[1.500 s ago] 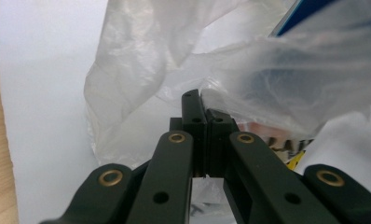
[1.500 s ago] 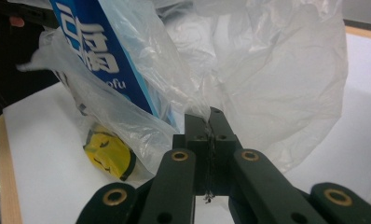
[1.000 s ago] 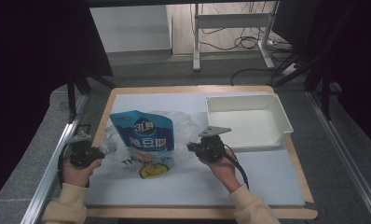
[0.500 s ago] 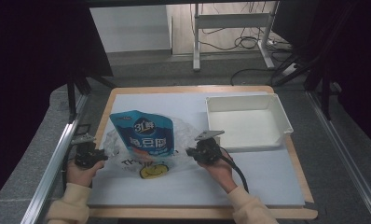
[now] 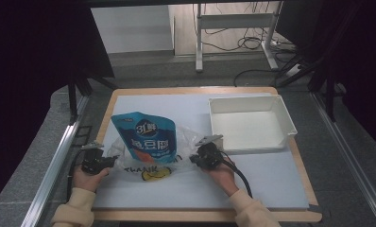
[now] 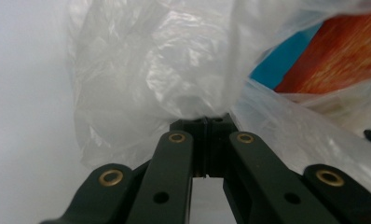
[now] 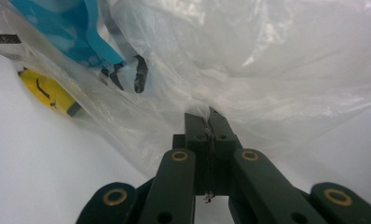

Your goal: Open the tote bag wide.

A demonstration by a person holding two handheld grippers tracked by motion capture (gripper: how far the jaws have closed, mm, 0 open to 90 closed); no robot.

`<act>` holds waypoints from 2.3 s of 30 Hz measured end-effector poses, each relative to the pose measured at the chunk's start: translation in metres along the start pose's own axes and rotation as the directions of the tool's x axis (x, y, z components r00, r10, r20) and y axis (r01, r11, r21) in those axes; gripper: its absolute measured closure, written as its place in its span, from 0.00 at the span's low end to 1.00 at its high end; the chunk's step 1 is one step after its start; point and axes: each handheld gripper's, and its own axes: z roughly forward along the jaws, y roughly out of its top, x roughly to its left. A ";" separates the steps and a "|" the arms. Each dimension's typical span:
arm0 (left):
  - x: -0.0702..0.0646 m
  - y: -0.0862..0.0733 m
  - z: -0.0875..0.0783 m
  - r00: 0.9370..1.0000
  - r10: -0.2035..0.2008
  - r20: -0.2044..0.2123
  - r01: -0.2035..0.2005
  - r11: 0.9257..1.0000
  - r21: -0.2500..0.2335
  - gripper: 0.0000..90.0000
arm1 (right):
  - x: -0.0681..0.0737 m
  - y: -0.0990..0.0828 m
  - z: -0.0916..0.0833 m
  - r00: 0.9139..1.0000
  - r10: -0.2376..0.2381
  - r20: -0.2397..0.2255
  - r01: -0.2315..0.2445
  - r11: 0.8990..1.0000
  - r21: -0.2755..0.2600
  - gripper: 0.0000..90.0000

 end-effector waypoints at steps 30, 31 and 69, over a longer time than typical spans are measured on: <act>-0.009 -0.009 0.013 0.997 0.060 -0.041 -0.058 0.997 0.040 0.93 | 0.000 -0.007 0.003 1.000 -0.011 0.023 0.011 1.000 0.027 0.98; -0.009 -0.009 0.011 0.997 0.062 -0.035 -0.061 0.998 0.034 0.90 | 0.000 -0.006 0.003 1.000 -0.011 0.023 0.011 1.000 0.027 0.98; -0.018 0.050 -0.048 0.990 0.139 0.026 -0.136 0.985 -0.109 0.38 | 0.000 -0.007 0.004 1.000 -0.017 0.022 0.016 1.000 0.015 0.98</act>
